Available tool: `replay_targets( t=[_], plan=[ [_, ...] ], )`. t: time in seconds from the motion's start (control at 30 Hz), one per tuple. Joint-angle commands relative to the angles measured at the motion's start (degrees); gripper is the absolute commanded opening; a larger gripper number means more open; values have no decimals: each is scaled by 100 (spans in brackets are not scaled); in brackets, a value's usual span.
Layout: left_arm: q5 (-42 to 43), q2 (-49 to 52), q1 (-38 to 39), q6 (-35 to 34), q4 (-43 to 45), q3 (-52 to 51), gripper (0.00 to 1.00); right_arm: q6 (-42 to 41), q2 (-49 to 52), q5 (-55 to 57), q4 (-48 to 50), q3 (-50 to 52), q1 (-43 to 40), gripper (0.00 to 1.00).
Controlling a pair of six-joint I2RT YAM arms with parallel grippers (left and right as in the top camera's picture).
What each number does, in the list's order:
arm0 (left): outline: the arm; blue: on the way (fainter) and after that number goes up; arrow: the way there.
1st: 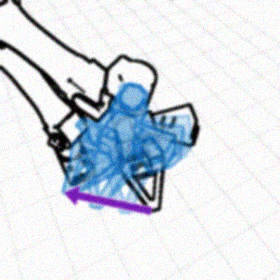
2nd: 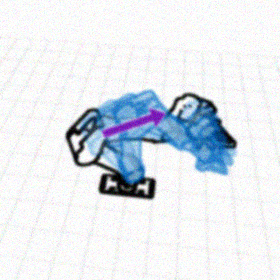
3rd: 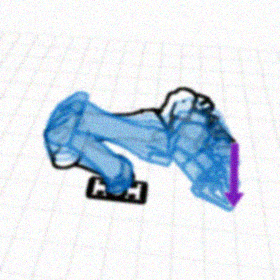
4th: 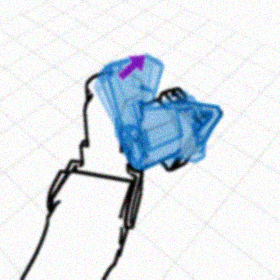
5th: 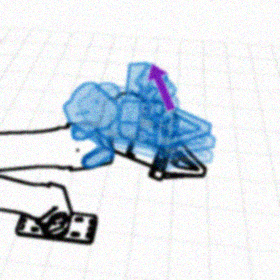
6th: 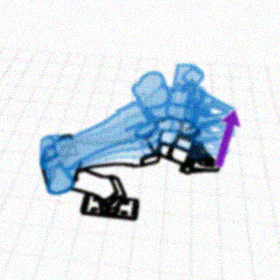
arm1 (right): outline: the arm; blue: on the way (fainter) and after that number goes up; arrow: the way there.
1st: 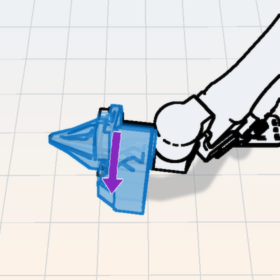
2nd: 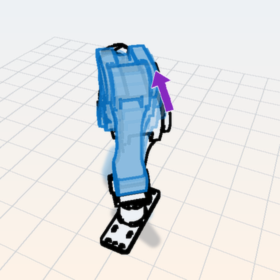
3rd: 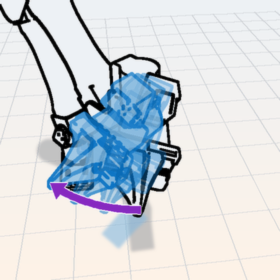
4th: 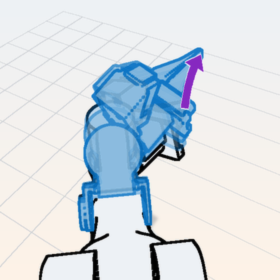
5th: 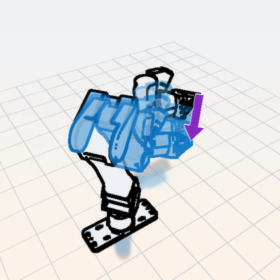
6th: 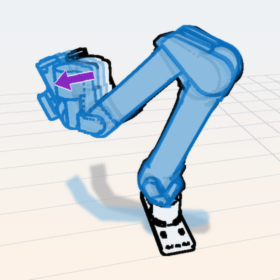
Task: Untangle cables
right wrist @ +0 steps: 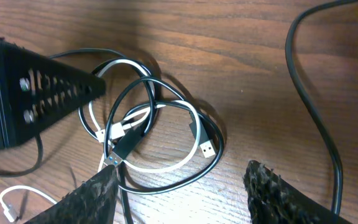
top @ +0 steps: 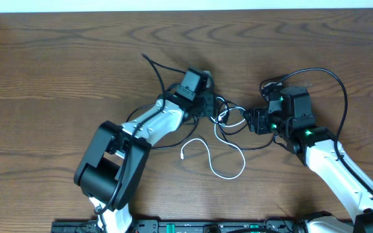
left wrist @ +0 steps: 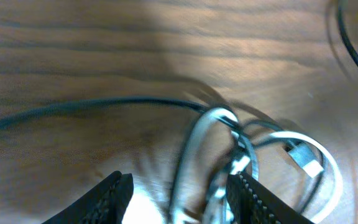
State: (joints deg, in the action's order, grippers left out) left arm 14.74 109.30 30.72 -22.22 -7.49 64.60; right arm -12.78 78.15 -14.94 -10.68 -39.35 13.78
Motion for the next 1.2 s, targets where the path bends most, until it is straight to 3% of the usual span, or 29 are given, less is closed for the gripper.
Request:
replay_targets(
  t=[0.0,0.03,0.2,0.33,0.43,0.47,0.5,0.53,0.77,0.97,1.17],
  plan=[
    [-125,57,203,59,-20,-2,53,39,13,44,-26,4,20,61],
    [-195,57,216,59,-37,-9,49,39,13,44,-33,4,20,61],
    [-254,-11,203,83,109,-7,13,42,13,44,-92,4,20,61],
    [-251,-407,203,120,210,61,8,42,13,46,-118,4,20,61],
    [-223,-800,203,118,155,59,9,42,13,44,-116,4,20,61],
    [-219,-922,203,120,101,59,17,42,13,44,-116,4,20,61],
    [-219,-986,203,122,61,59,37,42,13,44,-116,4,20,61],
    [-219,-1032,203,122,15,59,41,42,13,44,-116,4,20,61],
    [-232,-1139,203,184,-293,59,43,42,13,44,-133,4,20,62],
    [476,-1145,221,-420,433,57,42,42,13,46,-133,4,20,62],
    [369,-885,275,-424,479,39,42,42,13,44,-136,4,20,61]
  ],
)
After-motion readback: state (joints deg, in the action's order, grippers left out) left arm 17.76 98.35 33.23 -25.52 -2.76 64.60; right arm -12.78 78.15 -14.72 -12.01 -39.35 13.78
